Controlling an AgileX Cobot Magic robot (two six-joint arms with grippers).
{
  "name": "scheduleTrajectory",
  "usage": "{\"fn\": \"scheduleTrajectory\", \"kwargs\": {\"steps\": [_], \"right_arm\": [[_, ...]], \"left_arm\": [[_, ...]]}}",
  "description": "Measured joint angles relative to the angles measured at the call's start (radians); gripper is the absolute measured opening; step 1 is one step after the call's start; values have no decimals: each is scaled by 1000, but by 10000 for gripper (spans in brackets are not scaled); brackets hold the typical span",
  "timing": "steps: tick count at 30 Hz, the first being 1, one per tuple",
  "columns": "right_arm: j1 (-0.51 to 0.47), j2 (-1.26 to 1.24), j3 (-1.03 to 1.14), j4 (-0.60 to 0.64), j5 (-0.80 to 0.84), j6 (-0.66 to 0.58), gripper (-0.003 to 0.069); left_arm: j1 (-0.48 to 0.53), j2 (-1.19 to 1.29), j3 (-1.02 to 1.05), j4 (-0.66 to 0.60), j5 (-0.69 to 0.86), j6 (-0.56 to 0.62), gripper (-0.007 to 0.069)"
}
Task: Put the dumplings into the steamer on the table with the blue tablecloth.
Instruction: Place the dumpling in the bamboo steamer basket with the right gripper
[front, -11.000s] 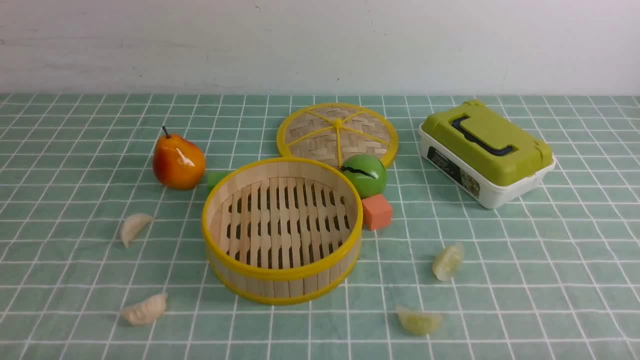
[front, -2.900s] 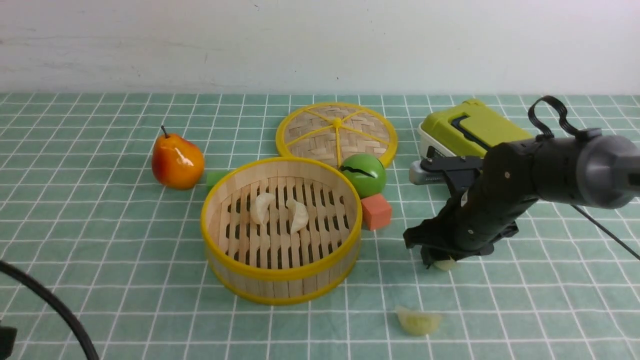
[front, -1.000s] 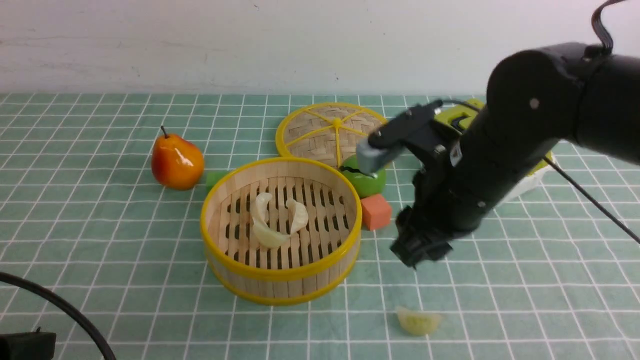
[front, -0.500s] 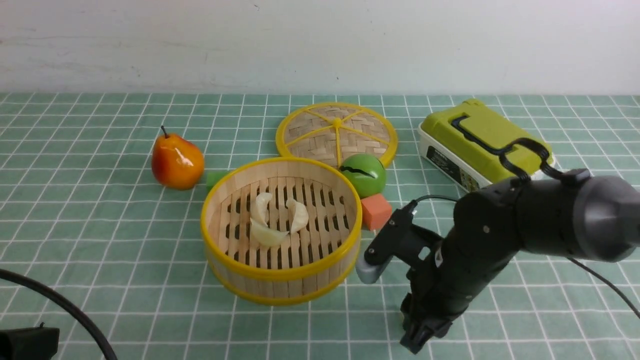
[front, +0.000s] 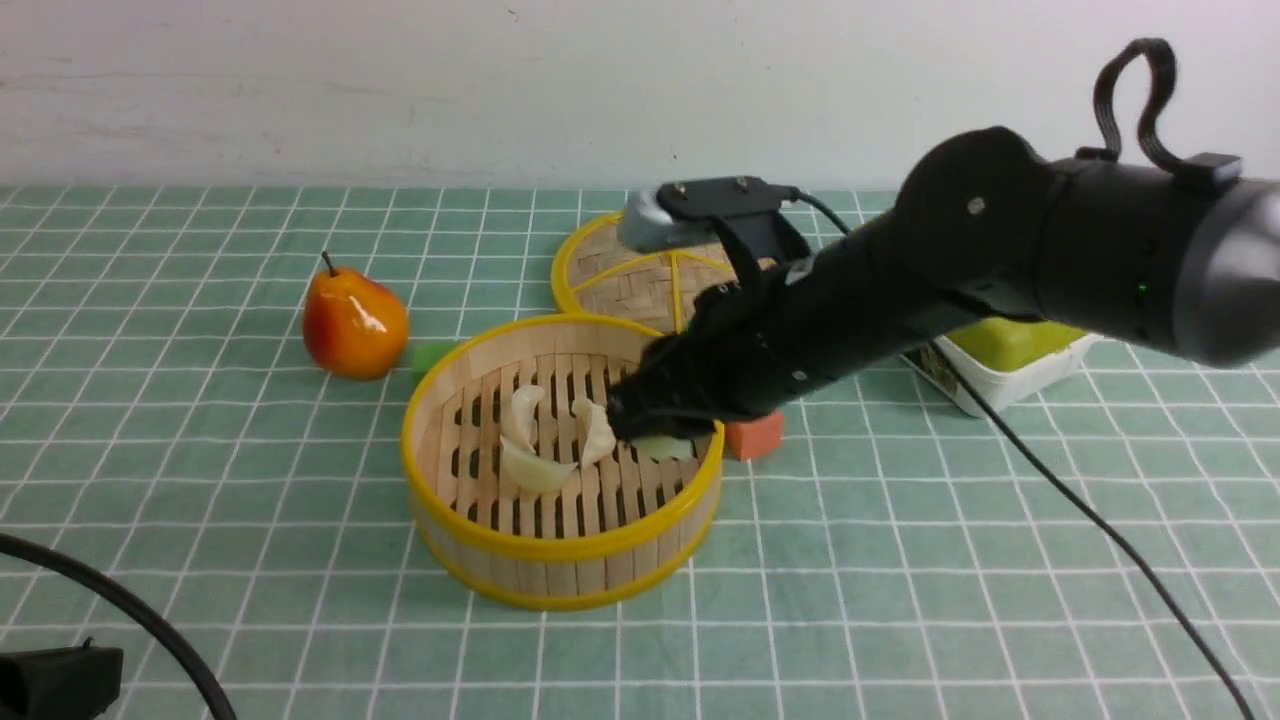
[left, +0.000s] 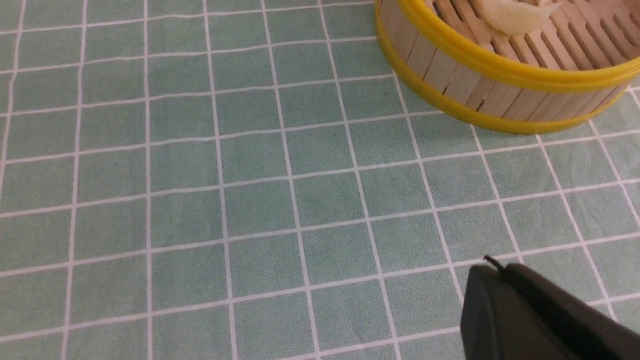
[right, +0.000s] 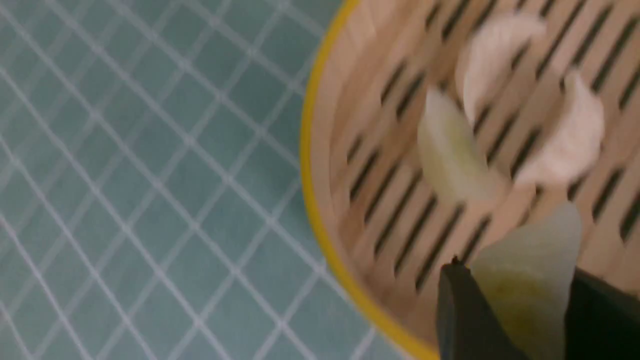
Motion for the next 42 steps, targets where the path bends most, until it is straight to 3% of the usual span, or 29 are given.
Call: {"fn": "scheduleTrajectory", "kwargs": {"steps": [5, 12, 24, 32, 38, 42], "right_arm": [[-1, 156, -94, 107, -40, -63, 207], [-1, 281, -175, 118, -35, -68, 207], [21, 288, -184, 161, 59, -39, 207], [-37, 224, -210, 100, 103, -20, 207], [-48, 271, -214, -26, 140, 65, 207], [-48, 298, -213, -40, 133, 111, 207]], "left_arm": [[0, 0, 0, -2, 0, 0, -3], [0, 0, 0, -2, 4, 0, -3], [0, 0, 0, -13, 13, 0, 6], [0, 0, 0, -15, 16, 0, 6], [0, 0, 0, -15, 16, 0, 6], [0, 0, 0, -14, 14, 0, 6]]}}
